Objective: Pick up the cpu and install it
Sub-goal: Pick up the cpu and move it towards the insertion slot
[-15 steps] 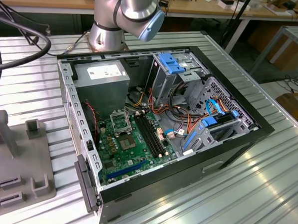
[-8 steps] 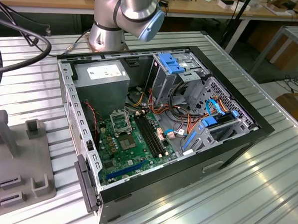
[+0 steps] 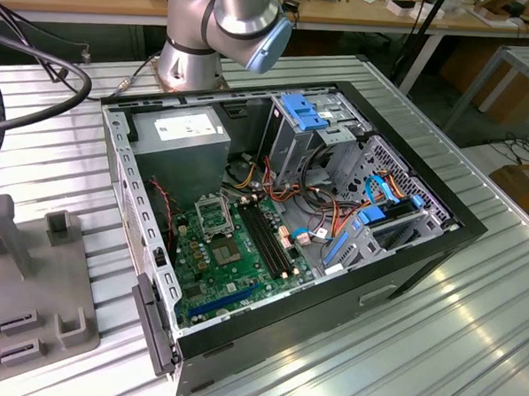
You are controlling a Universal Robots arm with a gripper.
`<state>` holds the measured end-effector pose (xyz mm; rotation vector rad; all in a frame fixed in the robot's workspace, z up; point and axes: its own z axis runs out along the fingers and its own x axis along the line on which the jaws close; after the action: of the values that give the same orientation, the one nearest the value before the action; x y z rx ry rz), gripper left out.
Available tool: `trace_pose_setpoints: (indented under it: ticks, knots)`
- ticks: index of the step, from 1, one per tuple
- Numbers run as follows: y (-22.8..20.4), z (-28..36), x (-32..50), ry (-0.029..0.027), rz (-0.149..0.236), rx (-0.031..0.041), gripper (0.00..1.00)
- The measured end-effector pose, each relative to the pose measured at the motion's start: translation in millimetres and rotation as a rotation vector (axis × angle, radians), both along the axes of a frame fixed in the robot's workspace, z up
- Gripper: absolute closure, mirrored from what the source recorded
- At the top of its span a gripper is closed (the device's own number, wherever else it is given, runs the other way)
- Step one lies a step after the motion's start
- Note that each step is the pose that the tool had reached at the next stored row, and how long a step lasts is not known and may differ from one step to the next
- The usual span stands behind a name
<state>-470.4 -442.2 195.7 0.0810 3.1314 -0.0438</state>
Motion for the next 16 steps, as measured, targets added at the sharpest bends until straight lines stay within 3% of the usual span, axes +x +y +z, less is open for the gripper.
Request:
trace_pose_setpoints:
  ticks: [6,16]
  knots:
    - [0.2,-0.1,0.0,0.0003,0.002,-0.0002,0.41]
    - [-0.4,-1.5,0.0,-0.0001,0.036,-0.001,0.41]
